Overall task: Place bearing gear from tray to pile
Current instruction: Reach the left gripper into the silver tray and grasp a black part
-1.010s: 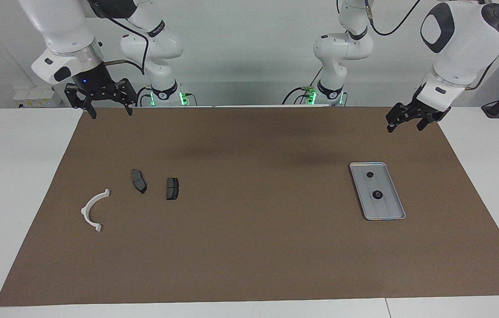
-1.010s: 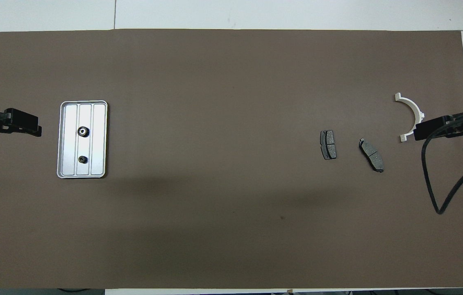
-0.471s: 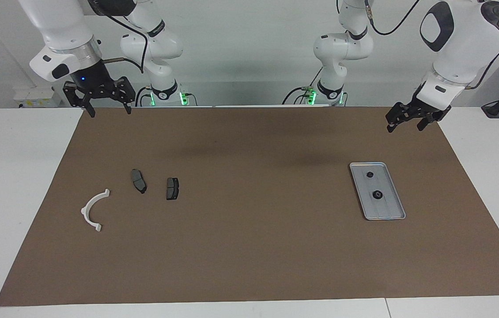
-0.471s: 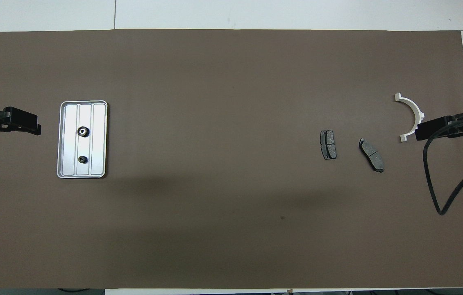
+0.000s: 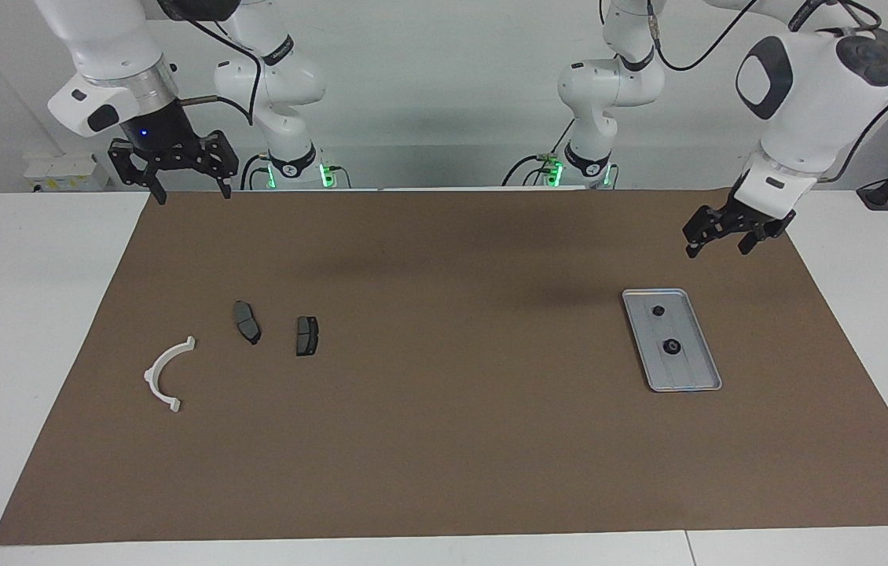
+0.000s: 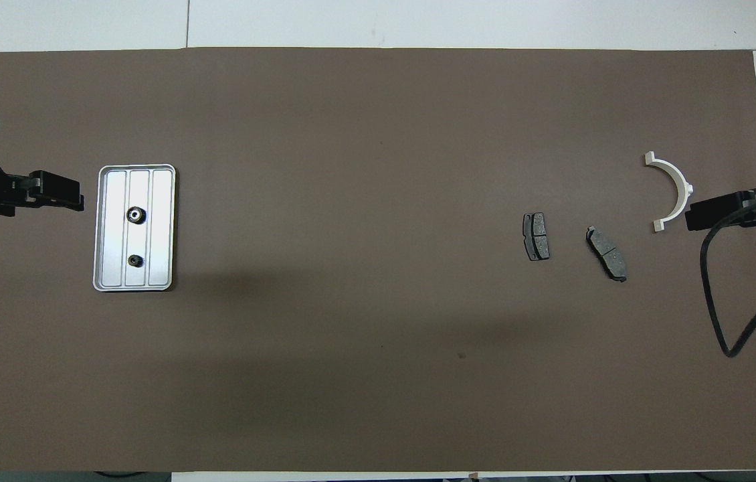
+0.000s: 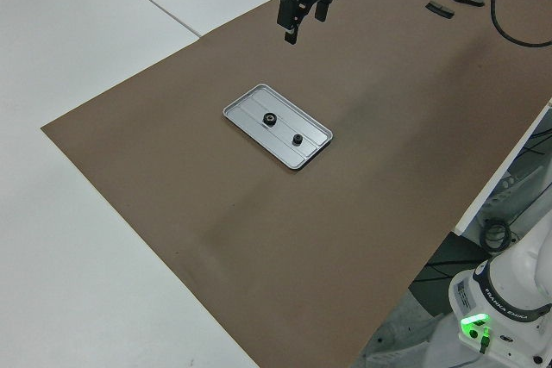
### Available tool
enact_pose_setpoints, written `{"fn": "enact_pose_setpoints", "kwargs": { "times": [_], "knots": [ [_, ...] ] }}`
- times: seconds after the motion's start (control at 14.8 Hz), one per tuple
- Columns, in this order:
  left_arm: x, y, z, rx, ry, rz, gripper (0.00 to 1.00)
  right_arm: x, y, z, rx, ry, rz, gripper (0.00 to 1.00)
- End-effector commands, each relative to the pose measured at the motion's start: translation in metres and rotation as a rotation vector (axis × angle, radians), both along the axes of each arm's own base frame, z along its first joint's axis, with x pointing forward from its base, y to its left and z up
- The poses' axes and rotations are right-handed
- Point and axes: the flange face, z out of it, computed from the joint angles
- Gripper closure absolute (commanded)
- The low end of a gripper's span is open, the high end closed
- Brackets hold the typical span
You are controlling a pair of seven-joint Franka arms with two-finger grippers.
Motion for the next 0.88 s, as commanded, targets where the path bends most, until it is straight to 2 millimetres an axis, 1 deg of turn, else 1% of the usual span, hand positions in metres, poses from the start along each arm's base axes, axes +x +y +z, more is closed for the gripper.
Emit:
{"fn": "enact_pose_setpoints", "kwargs": {
  "times": [0.0,0.07,0.13,0.2,0.27,0.4,0.47,0.61,0.74,0.81],
  "knots": [
    [0.02,0.01,-0.067,0.019,-0.004,-0.034,0.0,-0.002,-0.002,0.003,0.024,-0.018,0.026,0.0],
    [0.031,0.009,-0.076,0.024,-0.003,-0.038,0.0,-0.004,-0.001,0.005,0.022,-0.02,0.068,0.0],
    [0.042,0.006,-0.093,0.038,0.017,-0.051,0.0,-0.006,0.001,0.008,0.015,-0.027,0.098,0.0],
    [0.048,0.009,-0.113,0.061,0.035,-0.062,0.0,-0.006,0.001,0.008,0.014,-0.029,0.104,0.0],
    [0.052,0.009,-0.128,0.061,0.023,-0.065,0.0,-0.006,0.002,0.008,0.015,-0.029,0.109,0.0],
    [0.054,0.011,-0.161,0.058,0.031,-0.063,0.0,-0.008,0.003,0.007,0.02,-0.023,0.099,0.0],
    [0.055,0.015,-0.171,0.057,0.043,-0.057,0.0,-0.008,0.003,0.007,0.022,-0.025,0.099,0.0],
    [0.053,0.02,-0.173,0.052,0.05,-0.046,0.0,-0.009,0.005,0.006,0.022,-0.018,0.105,0.0],
    [0.048,0.023,-0.184,0.048,0.049,-0.04,0.0,-0.009,0.005,0.006,0.022,-0.02,0.103,0.0],
    [0.044,0.029,-0.19,0.046,0.046,-0.029,0.08,-0.009,0.005,0.005,0.02,-0.018,0.103,0.0]
  ]
}}
